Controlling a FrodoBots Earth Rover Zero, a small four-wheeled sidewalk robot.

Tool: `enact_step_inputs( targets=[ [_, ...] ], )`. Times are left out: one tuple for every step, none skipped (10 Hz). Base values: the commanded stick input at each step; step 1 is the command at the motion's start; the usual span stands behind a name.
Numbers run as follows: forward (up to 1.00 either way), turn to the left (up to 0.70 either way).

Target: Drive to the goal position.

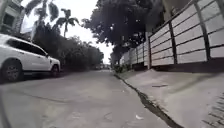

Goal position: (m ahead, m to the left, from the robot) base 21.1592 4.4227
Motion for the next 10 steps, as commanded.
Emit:
enact_step_inputs(
  targets=[
    [0.7,-0.33],
    [0.7,-0.32],
    [0.7,-0.2],
    [0.7,-0.01],
    [0.7,0.0],
    [0.7,0.0],
    [0.7,0.0],
    [0.7,0.0],
    [0.7,0.0],
    [0.7,0.0]
  ],
)
